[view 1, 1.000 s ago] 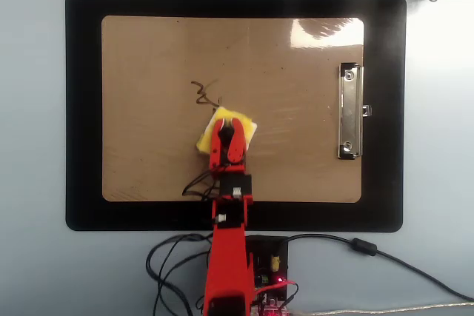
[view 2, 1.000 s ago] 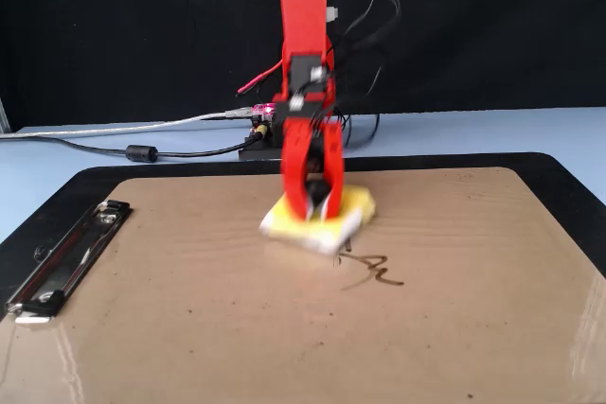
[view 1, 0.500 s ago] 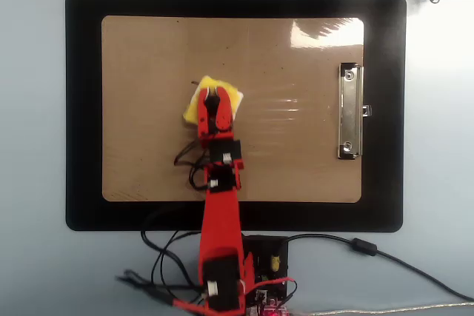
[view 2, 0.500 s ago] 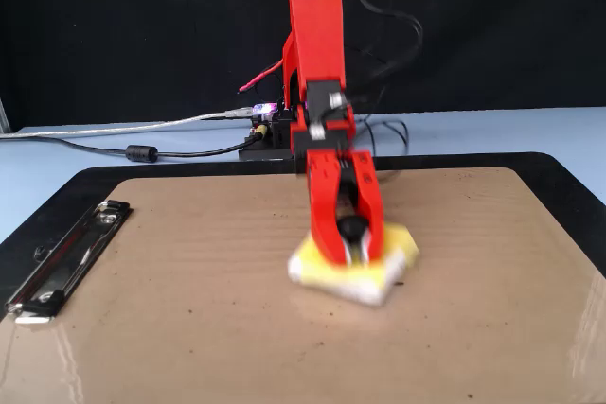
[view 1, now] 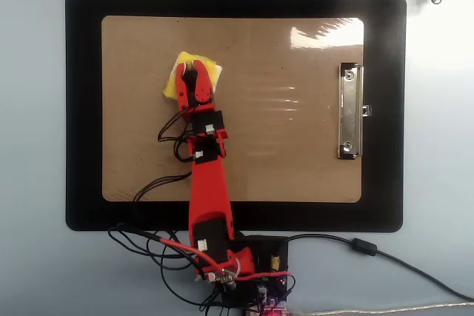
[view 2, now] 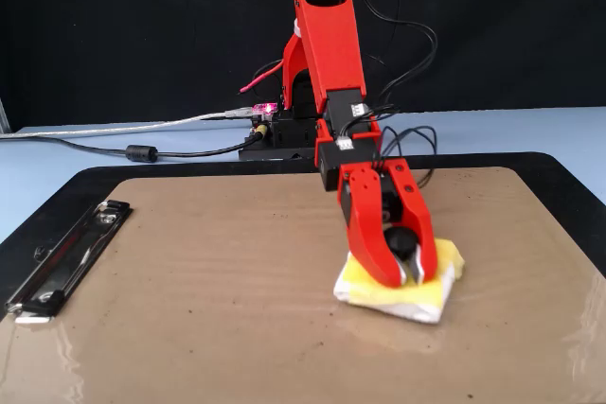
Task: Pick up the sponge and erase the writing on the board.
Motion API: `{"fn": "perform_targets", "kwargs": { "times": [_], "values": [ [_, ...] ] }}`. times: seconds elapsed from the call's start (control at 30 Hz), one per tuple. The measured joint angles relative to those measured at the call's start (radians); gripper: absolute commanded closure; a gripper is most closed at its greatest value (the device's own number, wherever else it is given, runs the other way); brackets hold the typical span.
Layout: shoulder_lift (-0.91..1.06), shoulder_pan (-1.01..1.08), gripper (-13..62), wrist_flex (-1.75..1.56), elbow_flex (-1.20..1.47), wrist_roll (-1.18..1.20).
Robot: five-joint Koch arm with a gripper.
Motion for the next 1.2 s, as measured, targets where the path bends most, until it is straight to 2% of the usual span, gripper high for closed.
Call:
{"fn": "perform_targets", "kwargs": {
  "times": [0.03, 0.13, 0.2, 0.3, 0.4, 0.5, 0.57, 0.67, 0.77, 0.83, 0.97, 1.2],
  "values": [
    [0.054, -0.002, 57.4, -0.002, 0.077, 0.000],
    [0.376, 0.000, 57.4, 0.000, 0.477, -0.002],
    [0.499, -0.009, 57.4, 0.031, 0.558, -0.002],
    [0.414, -0.011, 57.4, 0.041, 0.457, 0.002],
    [0.060, -0.008, 57.4, 0.043, -0.011, 0.003],
    [-0.170, -0.015, 57.4, 0.028, -0.291, 0.002],
    [-0.149, -0.035, 57.4, 0.026, -0.232, 0.000],
    [0.028, -0.152, 57.4, 0.034, 0.005, -0.048],
    [0.275, -0.360, 57.4, 0.130, 0.253, -0.247],
    [0.387, -0.497, 57.4, 0.229, 0.301, -0.360],
    [0.433, -0.666, 57.4, 0.310, 0.313, -0.468],
    [0.437, -0.676, 57.4, 0.307, 0.345, -0.485]
  ]
}}
